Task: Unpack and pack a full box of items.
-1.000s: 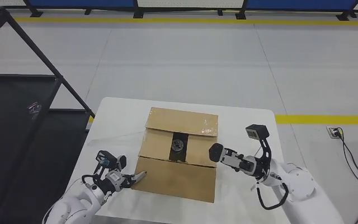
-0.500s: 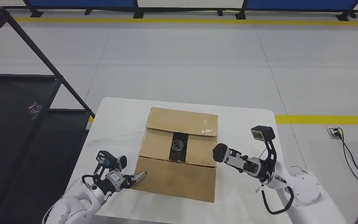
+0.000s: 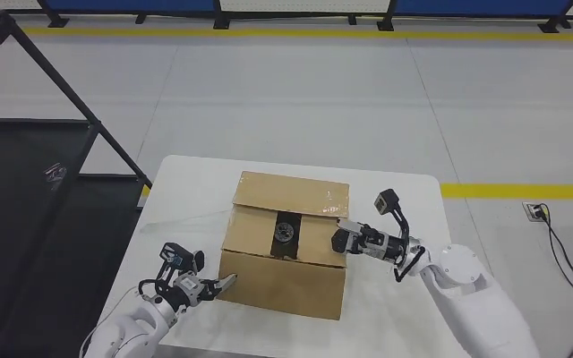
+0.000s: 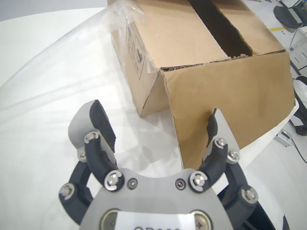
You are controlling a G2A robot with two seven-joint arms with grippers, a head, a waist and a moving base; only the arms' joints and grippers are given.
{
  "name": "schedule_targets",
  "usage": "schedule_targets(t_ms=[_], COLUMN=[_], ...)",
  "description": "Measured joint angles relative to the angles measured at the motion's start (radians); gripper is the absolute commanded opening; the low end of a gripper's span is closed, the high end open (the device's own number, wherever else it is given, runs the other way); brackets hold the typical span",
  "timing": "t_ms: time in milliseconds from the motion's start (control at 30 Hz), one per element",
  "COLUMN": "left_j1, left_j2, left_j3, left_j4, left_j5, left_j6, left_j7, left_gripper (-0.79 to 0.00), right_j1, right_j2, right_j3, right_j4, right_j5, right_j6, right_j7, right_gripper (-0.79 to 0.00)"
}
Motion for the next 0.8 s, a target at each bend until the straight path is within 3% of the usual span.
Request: schedule_targets(t_ms=[500, 800], left_j1=[-0.016, -0.016], left_j2=[-0.001, -0.001], left_j3=[0.019, 0.019], left_j4=[0.011, 0.011], left_j5=[0.005, 0.005], left_j6=[0.014, 0.014], left_j7=[0.0, 0.0], left_gripper=[0.0, 0.0], right_j1=[0.143, 0.215], right_j2=[-0.043, -0.064], right_j3=[-0.071, -0.067], right_j4=[0.173, 0.204], right_j5=[0.01, 0.015], right_j6=[0.037, -0.035], right_j7=[-0.066, -0.138], right_gripper=[0.0, 0.0])
